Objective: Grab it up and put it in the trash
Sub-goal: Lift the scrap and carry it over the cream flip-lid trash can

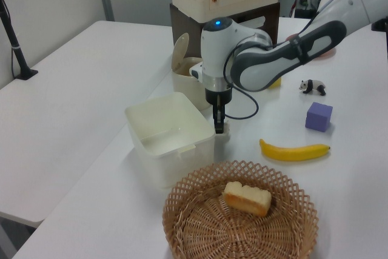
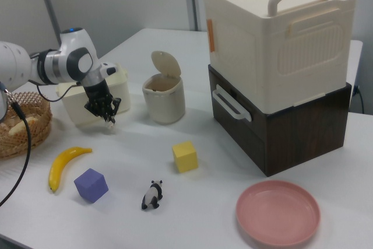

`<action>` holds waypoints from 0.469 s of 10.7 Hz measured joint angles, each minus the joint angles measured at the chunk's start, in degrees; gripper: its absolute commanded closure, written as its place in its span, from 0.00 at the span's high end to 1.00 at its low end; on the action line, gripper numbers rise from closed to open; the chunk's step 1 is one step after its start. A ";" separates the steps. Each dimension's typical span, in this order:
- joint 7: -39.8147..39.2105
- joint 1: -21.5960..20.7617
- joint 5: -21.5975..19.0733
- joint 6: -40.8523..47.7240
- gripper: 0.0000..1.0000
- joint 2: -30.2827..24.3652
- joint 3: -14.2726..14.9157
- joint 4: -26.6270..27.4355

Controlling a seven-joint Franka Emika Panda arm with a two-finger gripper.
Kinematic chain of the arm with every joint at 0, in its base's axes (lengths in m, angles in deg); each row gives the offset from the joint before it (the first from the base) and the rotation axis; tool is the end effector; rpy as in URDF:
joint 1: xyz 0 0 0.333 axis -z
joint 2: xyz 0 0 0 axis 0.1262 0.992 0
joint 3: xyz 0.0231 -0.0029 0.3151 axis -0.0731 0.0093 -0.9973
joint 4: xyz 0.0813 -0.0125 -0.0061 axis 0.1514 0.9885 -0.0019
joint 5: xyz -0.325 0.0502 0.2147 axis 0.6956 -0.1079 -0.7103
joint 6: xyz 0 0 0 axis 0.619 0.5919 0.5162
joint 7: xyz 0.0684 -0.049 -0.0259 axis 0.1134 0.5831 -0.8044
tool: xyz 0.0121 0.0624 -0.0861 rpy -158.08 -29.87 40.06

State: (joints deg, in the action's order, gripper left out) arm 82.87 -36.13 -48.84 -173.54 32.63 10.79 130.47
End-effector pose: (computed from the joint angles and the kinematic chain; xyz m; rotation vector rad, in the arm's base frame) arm 0.6830 0.2364 0.3291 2.9849 0.5848 0.0690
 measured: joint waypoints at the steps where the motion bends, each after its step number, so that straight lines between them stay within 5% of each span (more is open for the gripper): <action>1: -0.03 -0.35 0.00 1.51 0.13 -1.30 0.79 -0.12; 5: -2.30 -0.39 -0.01 13.43 0.13 -11.81 3.01 -1.28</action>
State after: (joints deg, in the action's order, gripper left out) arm 80.58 -36.52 -48.85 -160.10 20.82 13.80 129.19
